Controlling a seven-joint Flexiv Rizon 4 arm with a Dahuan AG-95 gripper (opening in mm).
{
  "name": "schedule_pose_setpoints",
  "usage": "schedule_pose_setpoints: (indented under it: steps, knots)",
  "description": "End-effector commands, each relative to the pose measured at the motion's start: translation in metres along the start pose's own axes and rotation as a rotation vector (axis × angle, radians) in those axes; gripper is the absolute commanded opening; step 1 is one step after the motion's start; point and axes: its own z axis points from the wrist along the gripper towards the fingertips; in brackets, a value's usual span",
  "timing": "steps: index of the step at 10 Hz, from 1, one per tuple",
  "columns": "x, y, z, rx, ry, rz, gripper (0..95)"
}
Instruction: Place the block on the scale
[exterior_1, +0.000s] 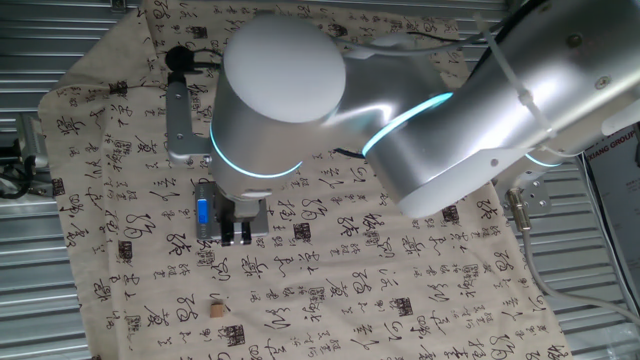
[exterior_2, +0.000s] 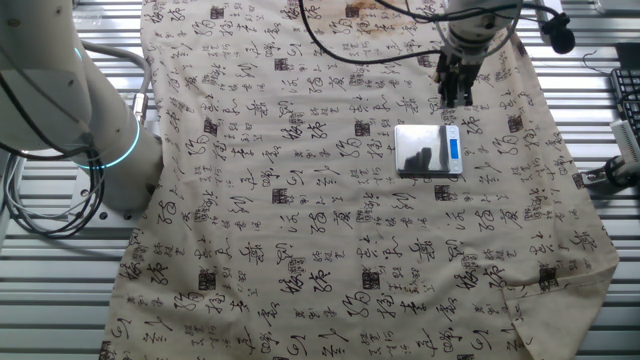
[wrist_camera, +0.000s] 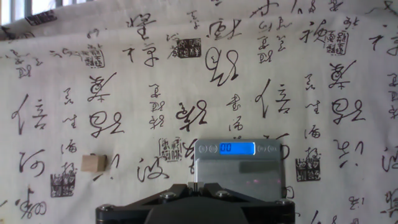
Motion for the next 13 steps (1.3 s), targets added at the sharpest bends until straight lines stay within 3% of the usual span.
schedule_pose_setpoints:
  steps: [1, 10, 13]
  knots:
    - [0.0001, 0.0002, 0.0012, 0.001, -0.004, 0.003, 0.0]
    - [0.0007, -0.0002, 0.0015, -0.015, -0.005, -0.004, 0.0]
    - [0.0007, -0.0002, 0.0015, -0.032, 0.008, -0.108, 0.0]
